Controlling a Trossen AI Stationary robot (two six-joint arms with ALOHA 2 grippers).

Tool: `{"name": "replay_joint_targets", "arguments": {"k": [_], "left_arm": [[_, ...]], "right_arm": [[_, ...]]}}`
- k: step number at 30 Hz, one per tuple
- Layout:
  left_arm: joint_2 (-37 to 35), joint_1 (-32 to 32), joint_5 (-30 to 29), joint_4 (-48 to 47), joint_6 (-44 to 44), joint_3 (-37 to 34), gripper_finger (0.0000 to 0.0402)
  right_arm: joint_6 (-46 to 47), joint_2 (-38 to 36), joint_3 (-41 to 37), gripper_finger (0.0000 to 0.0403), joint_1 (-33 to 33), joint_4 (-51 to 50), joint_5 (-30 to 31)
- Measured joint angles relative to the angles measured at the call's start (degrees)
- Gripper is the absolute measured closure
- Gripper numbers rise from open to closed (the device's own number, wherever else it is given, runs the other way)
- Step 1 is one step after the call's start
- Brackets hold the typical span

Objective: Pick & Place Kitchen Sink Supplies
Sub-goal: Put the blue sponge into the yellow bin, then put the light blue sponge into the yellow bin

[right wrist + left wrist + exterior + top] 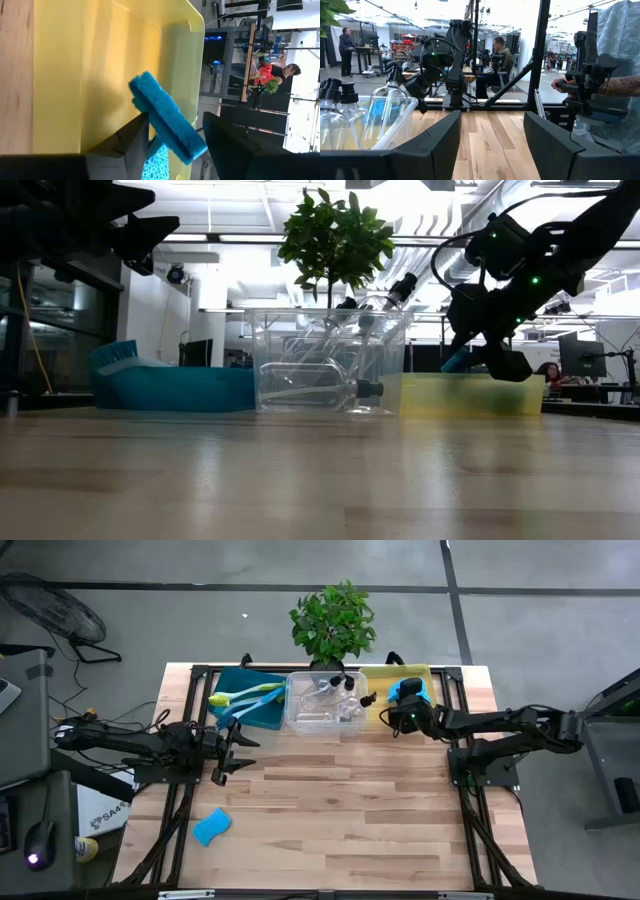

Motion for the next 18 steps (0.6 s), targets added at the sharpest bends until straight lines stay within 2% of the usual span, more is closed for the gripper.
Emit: {"name": "replay_joint_targets", "arguments": {"k": [5,16,18], "left_arm": [[0.0,0.0,0.0,0.0,0.0,0.0,0.0191],[0.0,0.0,0.1,-0.1,0.0,0.0,0.0191],[0.0,0.0,0.1,-0.1,0.0,0.0,0.0191]], "right_arm": [[0.0,0.0,0.0,0.0211,0.0,1.6,1.5],[-0.1,0.0,0.0,0.021,0.0,4.9,5.2],[-0.1,0.0,0.0,0.021,0.1,5.9,7.4]]}}
